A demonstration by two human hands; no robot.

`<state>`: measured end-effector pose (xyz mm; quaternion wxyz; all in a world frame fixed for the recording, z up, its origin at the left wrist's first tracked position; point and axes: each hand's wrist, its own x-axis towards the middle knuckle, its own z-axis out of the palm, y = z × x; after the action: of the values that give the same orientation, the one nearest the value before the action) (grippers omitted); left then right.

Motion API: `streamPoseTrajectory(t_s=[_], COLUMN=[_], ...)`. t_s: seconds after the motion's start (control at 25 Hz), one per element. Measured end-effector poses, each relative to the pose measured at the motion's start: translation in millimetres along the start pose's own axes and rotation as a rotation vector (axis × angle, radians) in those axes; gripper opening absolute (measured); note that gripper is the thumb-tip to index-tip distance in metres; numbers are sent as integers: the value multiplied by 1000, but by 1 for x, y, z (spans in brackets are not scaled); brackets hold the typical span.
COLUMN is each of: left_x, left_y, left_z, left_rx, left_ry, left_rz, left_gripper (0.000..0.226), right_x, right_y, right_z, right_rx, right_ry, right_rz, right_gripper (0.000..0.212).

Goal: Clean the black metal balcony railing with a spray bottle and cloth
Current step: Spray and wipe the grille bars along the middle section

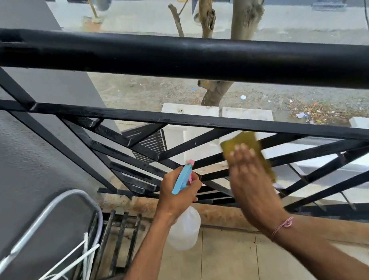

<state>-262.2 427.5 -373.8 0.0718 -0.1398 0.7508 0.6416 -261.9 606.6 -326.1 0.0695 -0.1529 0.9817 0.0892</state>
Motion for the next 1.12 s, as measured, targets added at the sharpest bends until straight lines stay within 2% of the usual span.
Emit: streamPoseTrajectory(t_s=[0.08,0.12,0.2,0.28,0.36,0.52,0.64,0.8,0.96,1.08,1.12], left_x=[0,0,-2,-5,-7,-9,-9,-8,-6,-7,-8], left_y=[-1,-1,-3,-1,4,11,20,25,28,28,27], left_z=[-10,-17,-29,-37,-43,-51,-50,-48,-46,-50,-53], left_rx=[-3,-2,-1,-17,-8,-23,-10,47,68,73,80], left_ry=[29,43,74,91,94,80,-2,-113,-122,-115,-110], left_rz=[4,5,-5,-10,2,-41,-84,-85,-82,-33,-20], left_gripper=[6,5,7,4,14,24,20,19,26,17,12], right_x=[-2,-2,-4,-12,-20,-43,-46,-31,-3,13,19], right_y=[-23,-32,-42,-44,-44,-39,-39,-52,-71,-89,-91], right_z=[16,18,6,-7,-19,-59,-84,-82,-58,-27,-15], right_rx=[343,597,1100,1538,1671,1497,1374,1225,1048,671,495], right_ry=[-13,-6,-65,-120,-101,171,384,526,590,470,433], right_rz=[-69,-9,239,492,599,540,465,426,398,237,164], right_gripper=[72,64,38,27,26,27,25,37,47,82,86])
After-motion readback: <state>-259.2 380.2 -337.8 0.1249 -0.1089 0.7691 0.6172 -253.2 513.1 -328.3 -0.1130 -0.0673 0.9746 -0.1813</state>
